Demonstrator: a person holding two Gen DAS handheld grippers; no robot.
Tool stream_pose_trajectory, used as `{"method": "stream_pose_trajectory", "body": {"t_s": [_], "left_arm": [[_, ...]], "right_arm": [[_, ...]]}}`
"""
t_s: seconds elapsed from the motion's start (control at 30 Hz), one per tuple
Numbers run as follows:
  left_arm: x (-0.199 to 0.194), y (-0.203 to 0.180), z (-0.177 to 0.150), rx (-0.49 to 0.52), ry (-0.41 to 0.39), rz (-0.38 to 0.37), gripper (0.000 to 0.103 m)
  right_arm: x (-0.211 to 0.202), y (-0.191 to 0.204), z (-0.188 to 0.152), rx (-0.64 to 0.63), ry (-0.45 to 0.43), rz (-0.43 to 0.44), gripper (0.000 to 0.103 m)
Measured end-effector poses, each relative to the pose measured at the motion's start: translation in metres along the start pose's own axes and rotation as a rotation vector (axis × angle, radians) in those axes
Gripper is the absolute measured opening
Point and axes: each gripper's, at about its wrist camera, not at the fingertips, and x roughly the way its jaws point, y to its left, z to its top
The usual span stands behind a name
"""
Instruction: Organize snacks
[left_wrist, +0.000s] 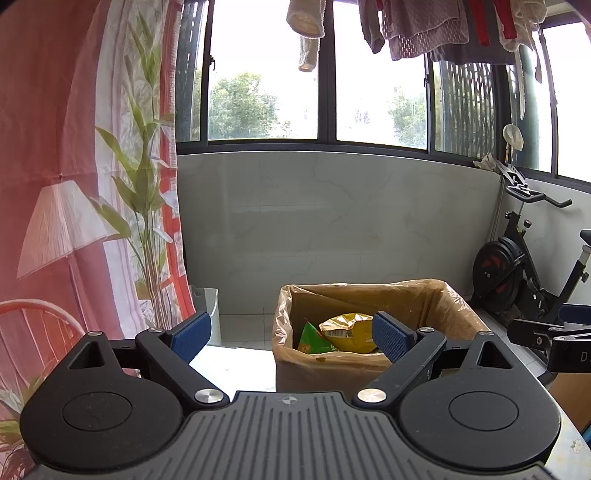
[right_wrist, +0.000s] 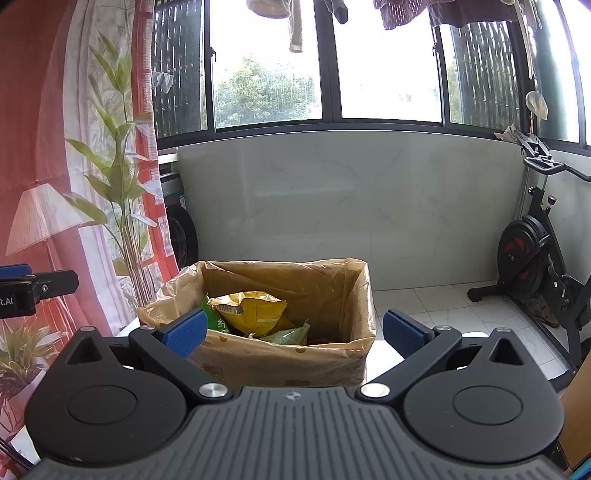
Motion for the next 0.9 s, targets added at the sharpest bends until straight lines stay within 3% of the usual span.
{"method": "stream_pose_trajectory", "body": {"t_s": [0.9], "left_arm": [[-0.0026, 0.0026, -0.0023, -0.013, 0.005, -0.015, 0.095]], "right_arm": [[-0.0034, 0.0036, -0.0021, 0.004, 0.001, 0.009, 0.103]]}}
